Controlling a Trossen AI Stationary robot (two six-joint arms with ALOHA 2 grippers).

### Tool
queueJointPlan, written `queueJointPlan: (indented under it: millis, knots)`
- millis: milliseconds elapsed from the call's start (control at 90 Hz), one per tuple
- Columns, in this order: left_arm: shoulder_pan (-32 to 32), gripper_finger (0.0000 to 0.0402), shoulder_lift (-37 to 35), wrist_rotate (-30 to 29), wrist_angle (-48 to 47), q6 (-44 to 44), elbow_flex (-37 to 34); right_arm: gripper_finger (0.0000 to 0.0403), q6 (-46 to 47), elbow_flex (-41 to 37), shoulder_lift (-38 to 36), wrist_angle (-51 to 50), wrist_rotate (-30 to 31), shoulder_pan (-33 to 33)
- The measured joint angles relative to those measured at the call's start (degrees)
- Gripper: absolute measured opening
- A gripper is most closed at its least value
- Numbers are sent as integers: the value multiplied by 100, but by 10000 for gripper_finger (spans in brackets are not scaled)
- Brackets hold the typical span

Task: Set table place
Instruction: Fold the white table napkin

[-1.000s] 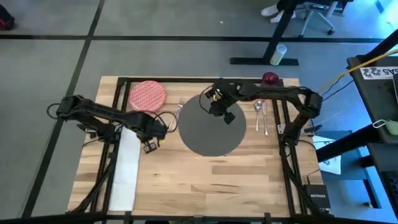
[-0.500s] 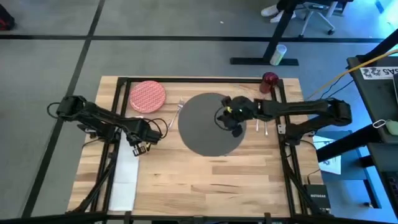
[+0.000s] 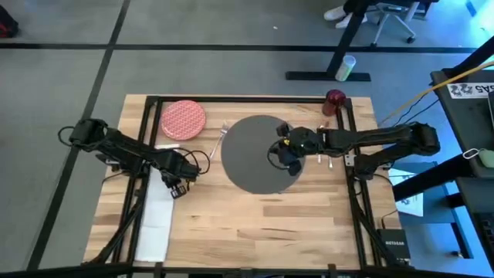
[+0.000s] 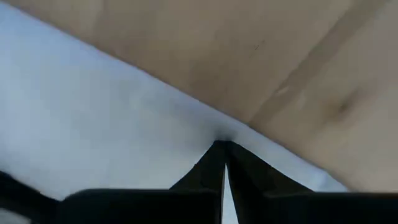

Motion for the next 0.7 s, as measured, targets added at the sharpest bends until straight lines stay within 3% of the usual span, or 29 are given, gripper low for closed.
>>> queueJointPlan:
  millis: [344,511,700]
  knots:
    - [387,0,13,-500,1633,-100,42,0,-129,0,0,-20,8,-2]
    - [429,0,4,-302,1048,35,574,0,-170,0,2,-29,42,-2]
    - [-362,0,4,467,358,-437,1136,0,-225,0,4,-129,46,-2]
